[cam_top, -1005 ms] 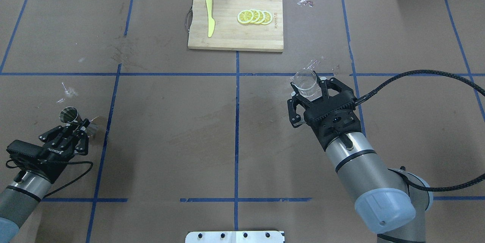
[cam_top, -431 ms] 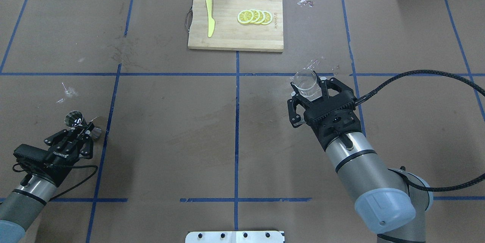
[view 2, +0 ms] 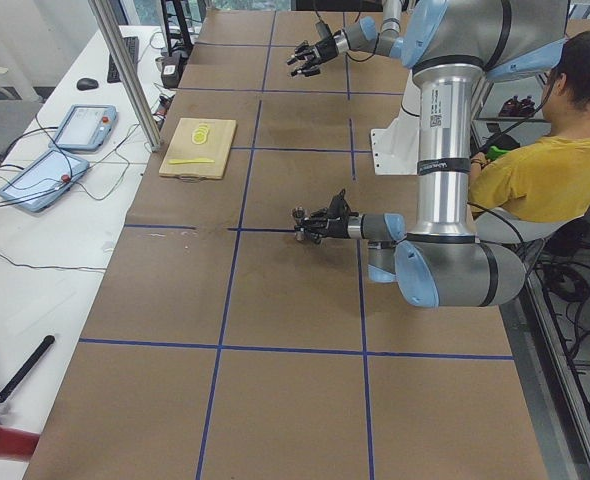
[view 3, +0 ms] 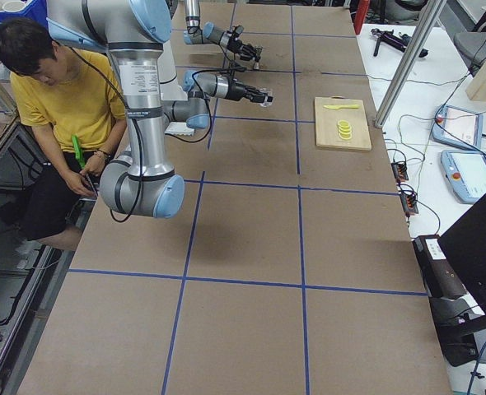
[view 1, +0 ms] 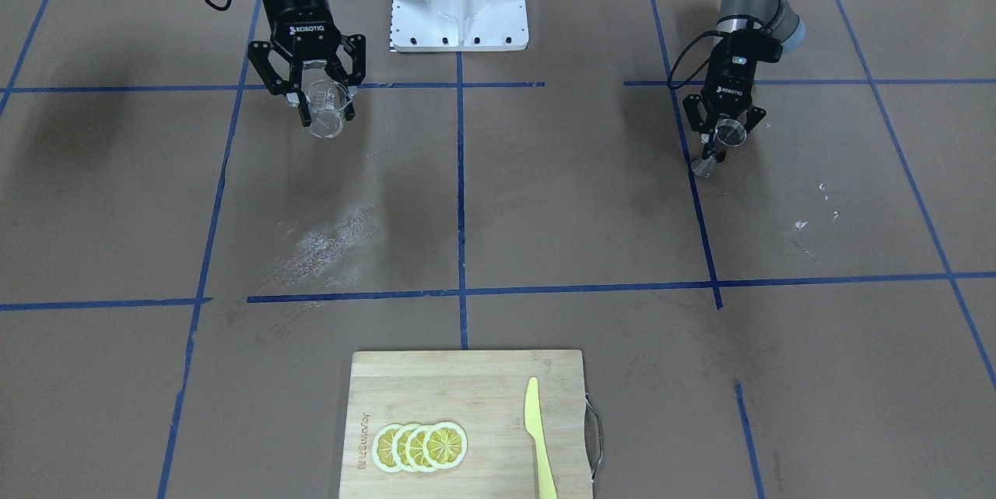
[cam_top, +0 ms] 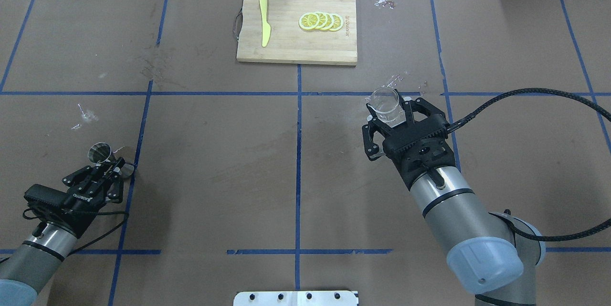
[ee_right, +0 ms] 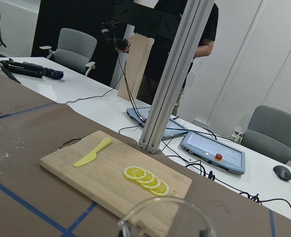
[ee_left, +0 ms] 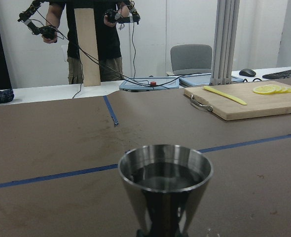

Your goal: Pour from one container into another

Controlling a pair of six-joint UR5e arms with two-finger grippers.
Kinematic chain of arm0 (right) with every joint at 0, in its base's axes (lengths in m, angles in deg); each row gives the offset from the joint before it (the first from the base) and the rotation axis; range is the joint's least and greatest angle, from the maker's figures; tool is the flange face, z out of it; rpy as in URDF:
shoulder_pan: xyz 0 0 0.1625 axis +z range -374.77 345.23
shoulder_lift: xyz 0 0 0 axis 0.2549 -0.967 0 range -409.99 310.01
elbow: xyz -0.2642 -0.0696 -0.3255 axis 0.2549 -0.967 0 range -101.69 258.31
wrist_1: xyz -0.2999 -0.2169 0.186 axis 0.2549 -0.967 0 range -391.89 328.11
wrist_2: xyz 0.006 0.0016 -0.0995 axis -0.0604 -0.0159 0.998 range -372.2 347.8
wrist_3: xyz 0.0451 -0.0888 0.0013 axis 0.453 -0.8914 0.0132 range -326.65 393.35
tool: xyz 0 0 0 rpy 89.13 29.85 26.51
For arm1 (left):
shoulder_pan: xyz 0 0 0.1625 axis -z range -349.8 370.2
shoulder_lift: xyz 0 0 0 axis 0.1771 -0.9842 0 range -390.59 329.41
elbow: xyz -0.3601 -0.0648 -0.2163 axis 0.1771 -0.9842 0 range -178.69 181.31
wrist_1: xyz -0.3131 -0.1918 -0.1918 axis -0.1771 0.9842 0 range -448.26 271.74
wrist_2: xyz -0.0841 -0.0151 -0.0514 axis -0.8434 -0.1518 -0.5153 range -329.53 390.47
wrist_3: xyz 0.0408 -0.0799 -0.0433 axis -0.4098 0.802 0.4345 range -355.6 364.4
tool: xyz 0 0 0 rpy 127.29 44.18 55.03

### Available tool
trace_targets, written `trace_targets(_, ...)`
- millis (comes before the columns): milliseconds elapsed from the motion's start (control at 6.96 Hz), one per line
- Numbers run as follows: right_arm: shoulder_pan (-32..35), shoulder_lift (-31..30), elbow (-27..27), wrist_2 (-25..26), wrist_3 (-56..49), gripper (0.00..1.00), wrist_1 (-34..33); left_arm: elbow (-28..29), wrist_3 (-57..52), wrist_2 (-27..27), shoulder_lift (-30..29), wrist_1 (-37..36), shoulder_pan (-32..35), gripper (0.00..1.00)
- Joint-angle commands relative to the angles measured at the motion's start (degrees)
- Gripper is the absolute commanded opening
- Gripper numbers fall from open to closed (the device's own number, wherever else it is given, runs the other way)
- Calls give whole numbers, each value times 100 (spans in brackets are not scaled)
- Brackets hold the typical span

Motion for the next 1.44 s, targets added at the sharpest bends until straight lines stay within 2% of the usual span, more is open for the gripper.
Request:
trace_targets(0, 0, 0, -5, 0, 0, 0, 0, 8, 0, 1, -8, 0, -12, 6)
trace_targets(718, 0, 0, 4, 0, 9, 0, 0, 70, 0, 27, -8, 9, -3, 10)
trace_targets(1293, 0, 0, 4, 0, 0, 0, 0, 87, -9, 71, -8, 18, -12, 24)
